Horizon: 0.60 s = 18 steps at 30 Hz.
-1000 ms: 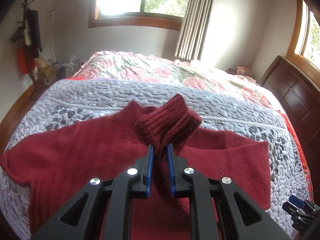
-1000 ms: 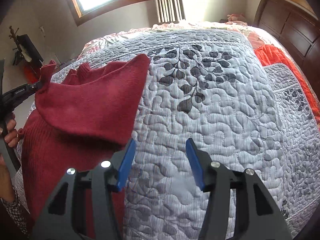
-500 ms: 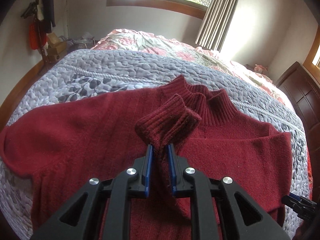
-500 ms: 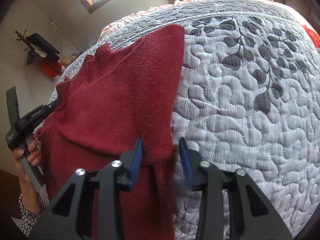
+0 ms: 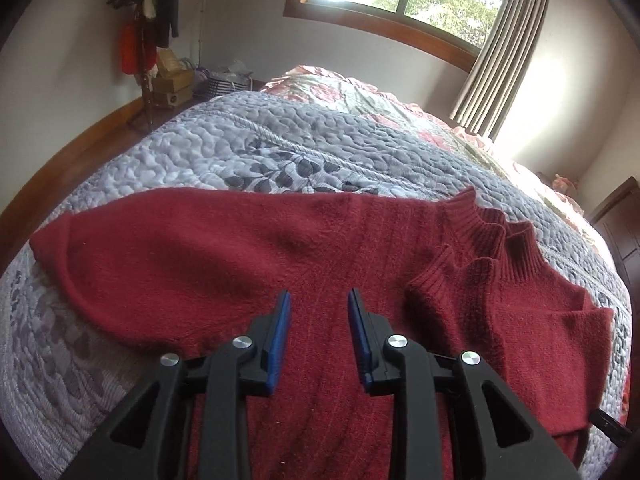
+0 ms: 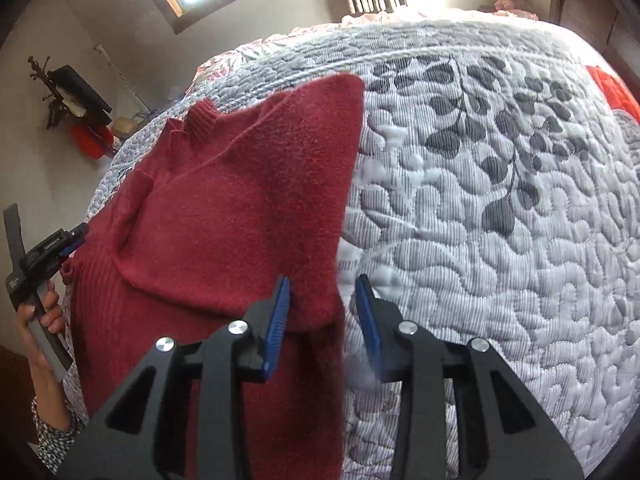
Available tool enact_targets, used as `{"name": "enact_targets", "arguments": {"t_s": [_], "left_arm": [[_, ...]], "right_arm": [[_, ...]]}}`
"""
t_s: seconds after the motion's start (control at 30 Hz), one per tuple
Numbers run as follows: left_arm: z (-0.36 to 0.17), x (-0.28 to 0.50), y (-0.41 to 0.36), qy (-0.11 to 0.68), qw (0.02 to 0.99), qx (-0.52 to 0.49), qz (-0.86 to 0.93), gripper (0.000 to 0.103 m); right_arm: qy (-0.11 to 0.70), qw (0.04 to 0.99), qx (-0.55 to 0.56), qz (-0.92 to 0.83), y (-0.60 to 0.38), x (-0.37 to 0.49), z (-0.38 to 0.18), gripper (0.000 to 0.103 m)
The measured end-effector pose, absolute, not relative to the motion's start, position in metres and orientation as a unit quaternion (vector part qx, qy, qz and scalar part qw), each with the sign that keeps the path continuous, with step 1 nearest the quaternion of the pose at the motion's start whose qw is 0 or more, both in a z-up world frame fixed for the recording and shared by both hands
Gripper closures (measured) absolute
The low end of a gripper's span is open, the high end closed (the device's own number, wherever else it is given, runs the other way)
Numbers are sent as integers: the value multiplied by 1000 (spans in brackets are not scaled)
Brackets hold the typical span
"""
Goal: Fold small clothes
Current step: 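Carry the cuff across the chest with the left gripper and release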
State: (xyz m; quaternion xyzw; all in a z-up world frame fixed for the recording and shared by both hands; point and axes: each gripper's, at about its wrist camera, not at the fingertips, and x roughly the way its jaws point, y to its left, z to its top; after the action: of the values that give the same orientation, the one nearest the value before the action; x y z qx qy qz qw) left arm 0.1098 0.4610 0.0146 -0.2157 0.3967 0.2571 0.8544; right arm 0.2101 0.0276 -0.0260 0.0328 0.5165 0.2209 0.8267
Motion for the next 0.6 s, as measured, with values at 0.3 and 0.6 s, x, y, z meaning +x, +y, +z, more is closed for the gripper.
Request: {"name": "enact_targets", "arguments": {"t_s": [0.3, 0.6], "left_arm": [[9, 212, 368, 489, 833, -74, 248, 35], [-12, 209, 400, 464, 835, -179, 236, 93]], "right_arm": [[502, 836, 1, 220, 41, 204, -8, 68], [521, 822, 1, 231, 39, 208, -36, 68]]}}
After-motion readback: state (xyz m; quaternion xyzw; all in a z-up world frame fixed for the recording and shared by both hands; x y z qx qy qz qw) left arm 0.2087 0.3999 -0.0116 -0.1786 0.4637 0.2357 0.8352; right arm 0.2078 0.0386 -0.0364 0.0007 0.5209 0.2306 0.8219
